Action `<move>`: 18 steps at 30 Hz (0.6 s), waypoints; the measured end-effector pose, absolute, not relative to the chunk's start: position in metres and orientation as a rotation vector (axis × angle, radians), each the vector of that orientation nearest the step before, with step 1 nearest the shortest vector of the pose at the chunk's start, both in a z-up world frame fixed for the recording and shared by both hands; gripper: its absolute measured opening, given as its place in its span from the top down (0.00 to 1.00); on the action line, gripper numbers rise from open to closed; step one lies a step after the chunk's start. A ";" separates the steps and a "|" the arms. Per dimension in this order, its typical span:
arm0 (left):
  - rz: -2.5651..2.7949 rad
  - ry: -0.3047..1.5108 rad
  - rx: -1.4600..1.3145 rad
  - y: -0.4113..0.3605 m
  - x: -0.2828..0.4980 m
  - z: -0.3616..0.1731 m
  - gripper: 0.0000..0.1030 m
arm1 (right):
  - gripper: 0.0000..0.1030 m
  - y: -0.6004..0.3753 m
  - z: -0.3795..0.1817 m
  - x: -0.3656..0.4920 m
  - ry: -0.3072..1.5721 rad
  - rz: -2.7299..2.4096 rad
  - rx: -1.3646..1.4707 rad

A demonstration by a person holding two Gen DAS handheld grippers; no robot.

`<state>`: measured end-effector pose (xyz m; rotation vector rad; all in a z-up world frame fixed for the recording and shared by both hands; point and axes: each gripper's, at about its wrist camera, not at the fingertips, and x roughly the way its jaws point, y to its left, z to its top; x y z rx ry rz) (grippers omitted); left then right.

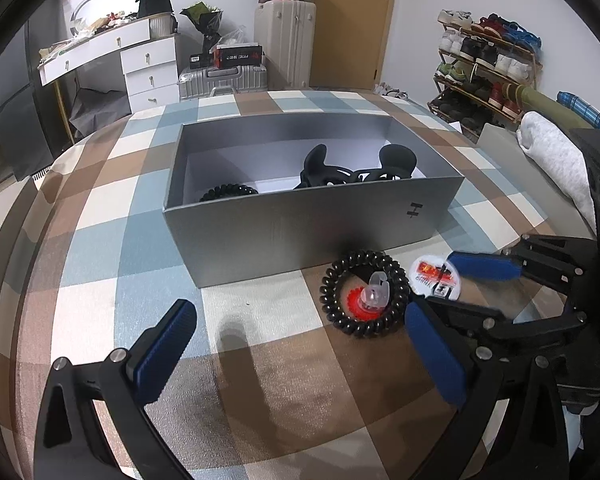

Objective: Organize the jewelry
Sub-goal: 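Close the right gripper on the rim of the white China-flag badge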

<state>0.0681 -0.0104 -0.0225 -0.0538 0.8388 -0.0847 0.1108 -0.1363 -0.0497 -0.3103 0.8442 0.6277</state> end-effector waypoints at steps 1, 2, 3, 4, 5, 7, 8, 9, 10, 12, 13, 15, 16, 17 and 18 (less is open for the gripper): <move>-0.085 0.838 -0.052 -0.011 0.068 -0.022 0.02 | 0.61 -0.136 -0.050 0.110 0.842 0.637 -0.312; -0.086 0.837 -0.050 -0.011 0.067 -0.022 0.02 | 0.61 -0.135 -0.050 0.109 0.840 0.635 -0.319; -0.087 0.836 -0.050 -0.011 0.067 -0.023 0.02 | 0.61 -0.135 -0.050 0.108 0.835 0.633 -0.323; -0.087 0.837 -0.052 -0.010 0.067 -0.023 0.02 | 0.62 -0.135 -0.049 0.107 0.833 0.631 -0.323; -0.088 0.838 -0.053 -0.010 0.068 -0.023 0.02 | 0.76 -0.137 -0.048 0.105 0.821 0.627 -0.317; -0.087 0.841 -0.055 -0.010 0.068 -0.024 0.02 | 0.91 -0.147 -0.038 0.104 0.793 0.605 -0.266; -0.087 0.842 -0.055 -0.010 0.068 -0.024 0.02 | 0.92 -0.151 -0.035 0.104 0.797 0.607 -0.243; -0.088 0.842 -0.053 -0.010 0.068 -0.023 0.02 | 0.93 -0.154 -0.035 0.105 0.802 0.600 -0.237; -0.093 0.843 -0.050 -0.011 0.068 -0.024 0.02 | 0.92 -0.154 -0.037 0.106 0.812 0.587 -0.249; -0.095 0.845 -0.047 -0.012 0.068 -0.024 0.02 | 0.89 -0.155 -0.043 0.107 0.830 0.569 -0.255; -0.094 0.847 -0.049 -0.012 0.068 -0.024 0.02 | 0.84 -0.157 -0.043 0.107 0.827 0.571 -0.241; -0.093 0.849 -0.052 -0.011 0.068 -0.024 0.02 | 0.67 -0.157 -0.042 0.107 0.836 0.588 -0.234; -0.092 0.850 -0.053 -0.011 0.069 -0.024 0.02 | 0.62 -0.157 -0.041 0.105 0.827 0.592 -0.236; -0.092 0.850 -0.052 -0.012 0.069 -0.024 0.02 | 0.59 -0.156 -0.040 0.103 0.823 0.605 -0.233; -0.092 0.850 -0.051 -0.012 0.069 -0.024 0.02 | 0.59 -0.155 -0.039 0.102 0.827 0.621 -0.236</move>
